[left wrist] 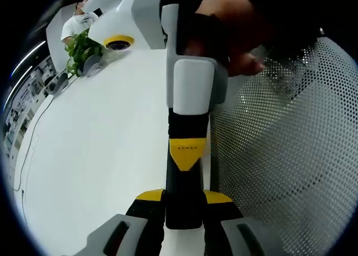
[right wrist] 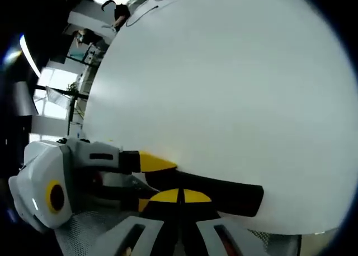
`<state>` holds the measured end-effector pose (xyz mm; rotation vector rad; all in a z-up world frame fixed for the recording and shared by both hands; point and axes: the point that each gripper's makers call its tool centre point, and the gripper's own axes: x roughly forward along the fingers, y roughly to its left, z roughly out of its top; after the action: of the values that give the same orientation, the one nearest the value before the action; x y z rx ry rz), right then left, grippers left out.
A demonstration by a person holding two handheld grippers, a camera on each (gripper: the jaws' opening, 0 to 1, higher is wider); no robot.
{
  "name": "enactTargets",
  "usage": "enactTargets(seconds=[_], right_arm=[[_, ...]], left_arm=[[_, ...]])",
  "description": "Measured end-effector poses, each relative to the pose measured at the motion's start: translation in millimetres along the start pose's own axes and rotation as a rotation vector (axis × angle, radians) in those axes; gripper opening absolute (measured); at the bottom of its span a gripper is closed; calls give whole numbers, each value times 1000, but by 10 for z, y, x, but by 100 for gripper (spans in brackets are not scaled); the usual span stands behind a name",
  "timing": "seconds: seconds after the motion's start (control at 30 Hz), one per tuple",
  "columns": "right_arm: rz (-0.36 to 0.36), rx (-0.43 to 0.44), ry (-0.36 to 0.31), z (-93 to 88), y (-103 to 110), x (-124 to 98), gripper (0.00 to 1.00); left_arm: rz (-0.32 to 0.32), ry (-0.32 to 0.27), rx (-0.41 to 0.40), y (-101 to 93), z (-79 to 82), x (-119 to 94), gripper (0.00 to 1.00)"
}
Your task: Press the specified remote control buttons in sequence, fully releasing each button before pressing the next.
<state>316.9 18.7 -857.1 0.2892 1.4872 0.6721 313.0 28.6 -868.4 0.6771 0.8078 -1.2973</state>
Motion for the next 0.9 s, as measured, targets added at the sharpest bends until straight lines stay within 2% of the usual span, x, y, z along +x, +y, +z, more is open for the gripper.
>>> enactTargets(seconds=[0.07,0.17,0.33,0.43,0.57,0.67,0.77,0.9], right_arm=[[-7,-10,-1,-1,-3,9,0],[-46,-97,3,-7,-5,25,0],[-35,-77,-6,-7,-29,22,0],[-25,-105,0,-9,-23,23,0],[-14,-98,2,-14,-19,14,0],[-47,-163,8,-15,-15,14,0],[-51,-156,5,-21,-10,11,0],[-42,-106,10,-23,-70,-17,0]], left_arm=[[0,1,1,-4,-2,3,25],[0,2,1,-10,-2,3,25],[0,3,0,-16,-5,3,25],[0,3,-1,-17,-5,5,25],[1,3,-7,-18,1,4,25],[2,3,-6,-17,1,6,25],[2,4,-4,-17,0,6,25],[2,4,-2,-14,-2,6,25]])
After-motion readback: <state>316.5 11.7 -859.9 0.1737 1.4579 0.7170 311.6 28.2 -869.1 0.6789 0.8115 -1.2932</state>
